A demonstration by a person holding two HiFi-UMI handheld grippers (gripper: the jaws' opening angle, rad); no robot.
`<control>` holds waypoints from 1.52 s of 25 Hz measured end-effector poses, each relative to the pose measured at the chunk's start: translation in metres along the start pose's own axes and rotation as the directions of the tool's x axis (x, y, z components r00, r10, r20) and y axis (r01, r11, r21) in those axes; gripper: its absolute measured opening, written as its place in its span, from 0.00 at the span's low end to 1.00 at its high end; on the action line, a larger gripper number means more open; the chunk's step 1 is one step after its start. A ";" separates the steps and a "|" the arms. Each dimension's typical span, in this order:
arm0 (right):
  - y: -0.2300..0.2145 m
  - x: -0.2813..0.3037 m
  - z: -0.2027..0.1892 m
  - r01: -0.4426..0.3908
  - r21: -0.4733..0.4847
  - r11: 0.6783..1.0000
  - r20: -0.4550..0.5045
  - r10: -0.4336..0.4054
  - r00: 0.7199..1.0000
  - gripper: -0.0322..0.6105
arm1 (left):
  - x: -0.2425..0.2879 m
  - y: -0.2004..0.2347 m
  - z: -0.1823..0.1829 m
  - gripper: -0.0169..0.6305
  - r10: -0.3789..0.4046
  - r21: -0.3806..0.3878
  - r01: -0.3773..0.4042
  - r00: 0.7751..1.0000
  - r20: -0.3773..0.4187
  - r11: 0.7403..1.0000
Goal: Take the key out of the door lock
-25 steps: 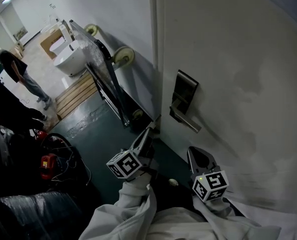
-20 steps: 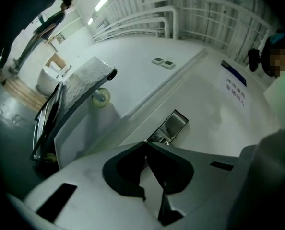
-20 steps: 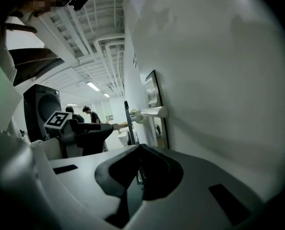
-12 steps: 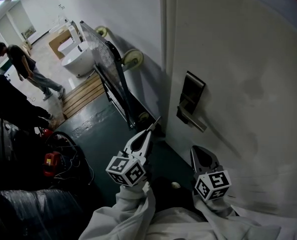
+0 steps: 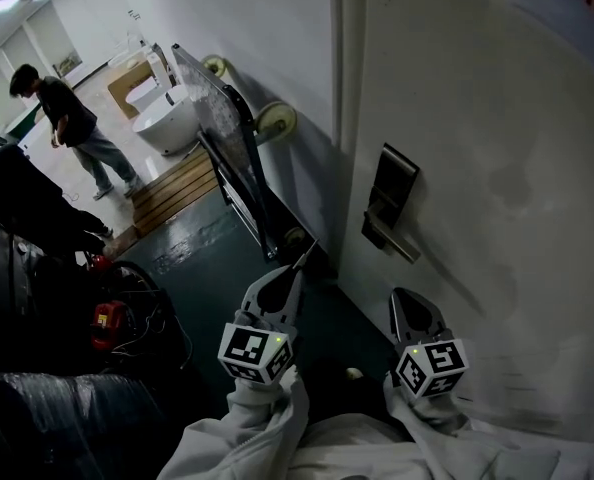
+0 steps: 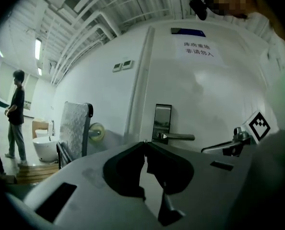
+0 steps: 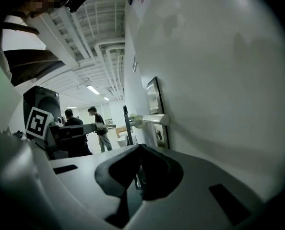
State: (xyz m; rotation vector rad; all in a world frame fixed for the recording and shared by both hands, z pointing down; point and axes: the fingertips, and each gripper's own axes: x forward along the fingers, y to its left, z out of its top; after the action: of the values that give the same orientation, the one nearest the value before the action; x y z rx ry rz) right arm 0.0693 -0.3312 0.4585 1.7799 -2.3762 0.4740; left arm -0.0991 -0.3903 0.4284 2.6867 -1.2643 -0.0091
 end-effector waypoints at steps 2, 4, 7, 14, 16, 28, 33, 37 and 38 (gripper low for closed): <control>-0.002 0.002 0.001 -0.001 -0.002 1.000 0.005 0.001 1.000 0.13 | -0.003 -0.002 0.000 0.06 0.002 0.023 -0.002 1.000 -0.004 1.000; -0.002 0.003 0.003 -0.005 -0.005 1.000 0.011 0.005 1.000 0.13 | -0.007 -0.003 -0.002 0.06 0.002 0.034 -0.002 1.000 -0.007 0.999; 0.001 0.006 0.006 -0.021 -0.012 1.000 0.021 0.021 1.000 0.13 | -0.013 -0.007 -0.004 0.06 -0.003 0.041 0.004 1.000 -0.018 0.999; 0.008 0.009 0.018 -0.059 -0.048 0.997 0.044 0.061 0.997 0.13 | -0.016 -0.013 -0.010 0.06 -0.019 0.023 0.020 0.999 -0.041 1.000; 0.007 0.010 0.018 -0.061 -0.053 0.997 0.049 0.064 0.997 0.13 | -0.015 -0.014 -0.012 0.06 -0.018 0.024 0.019 0.999 -0.044 1.000; 0.000 0.008 0.018 -0.034 -0.048 0.998 0.054 0.037 0.998 0.13 | -0.006 -0.020 -0.028 0.06 -0.051 -0.005 0.051 0.995 -0.082 0.999; 0.002 0.005 0.015 -0.032 -0.044 0.999 0.052 0.034 0.998 0.13 | -0.005 -0.023 -0.031 0.06 -0.066 -0.026 0.064 0.994 -0.083 0.998; 0.001 0.001 0.014 -0.017 -0.041 0.999 0.049 0.019 0.999 0.13 | -0.004 -0.025 -0.032 0.06 -0.072 -0.033 0.070 0.994 -0.087 0.997; -0.001 0.000 0.014 -0.013 -0.040 0.999 0.048 0.015 0.999 0.13 | -0.003 -0.026 -0.033 0.06 -0.074 -0.035 0.071 0.993 -0.089 0.997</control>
State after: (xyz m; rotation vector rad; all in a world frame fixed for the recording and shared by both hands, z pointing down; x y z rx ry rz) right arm 0.0711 -0.3359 0.4454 1.7795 -2.4137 0.3869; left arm -0.0786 -0.3667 0.4563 2.6719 -1.1308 0.0813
